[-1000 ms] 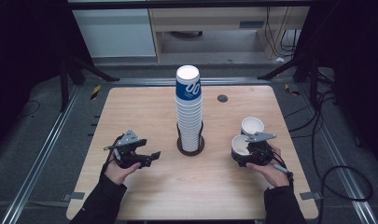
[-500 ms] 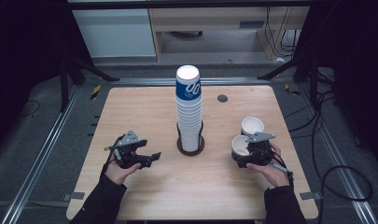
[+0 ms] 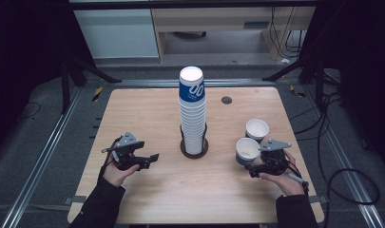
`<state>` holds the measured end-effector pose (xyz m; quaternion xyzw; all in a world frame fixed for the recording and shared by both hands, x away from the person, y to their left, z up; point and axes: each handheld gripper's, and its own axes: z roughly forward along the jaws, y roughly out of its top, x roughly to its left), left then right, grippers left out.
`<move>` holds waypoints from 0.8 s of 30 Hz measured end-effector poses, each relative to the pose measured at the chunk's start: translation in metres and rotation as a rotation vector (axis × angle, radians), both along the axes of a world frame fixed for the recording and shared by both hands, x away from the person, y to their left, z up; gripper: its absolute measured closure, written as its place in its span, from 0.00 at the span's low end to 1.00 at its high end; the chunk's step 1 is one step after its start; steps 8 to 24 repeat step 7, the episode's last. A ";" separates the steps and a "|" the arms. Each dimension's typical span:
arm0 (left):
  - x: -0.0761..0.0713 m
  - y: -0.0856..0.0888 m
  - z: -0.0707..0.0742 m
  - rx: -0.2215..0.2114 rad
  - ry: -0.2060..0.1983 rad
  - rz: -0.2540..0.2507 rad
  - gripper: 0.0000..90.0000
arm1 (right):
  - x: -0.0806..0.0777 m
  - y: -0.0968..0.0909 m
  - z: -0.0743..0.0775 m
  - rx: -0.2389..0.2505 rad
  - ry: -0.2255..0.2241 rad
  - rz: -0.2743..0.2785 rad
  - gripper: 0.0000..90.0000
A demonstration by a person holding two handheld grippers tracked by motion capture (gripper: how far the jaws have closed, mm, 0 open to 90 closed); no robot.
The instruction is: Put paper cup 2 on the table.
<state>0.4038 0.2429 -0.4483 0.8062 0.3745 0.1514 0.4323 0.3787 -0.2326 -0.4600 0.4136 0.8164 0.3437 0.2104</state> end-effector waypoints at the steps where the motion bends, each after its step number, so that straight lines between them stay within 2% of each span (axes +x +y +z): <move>1: 0.001 0.001 -0.001 -0.001 0.003 0.002 0.18 | -0.002 -0.001 0.000 0.001 0.003 -0.002 0.06; 7: 0.003 0.005 -0.004 0.009 0.015 0.017 0.18 | -0.012 -0.010 -0.002 0.002 0.017 -0.005 0.05; 24: 0.003 0.005 -0.004 0.009 0.015 0.017 0.18 | -0.012 -0.010 -0.002 0.002 0.017 -0.005 0.05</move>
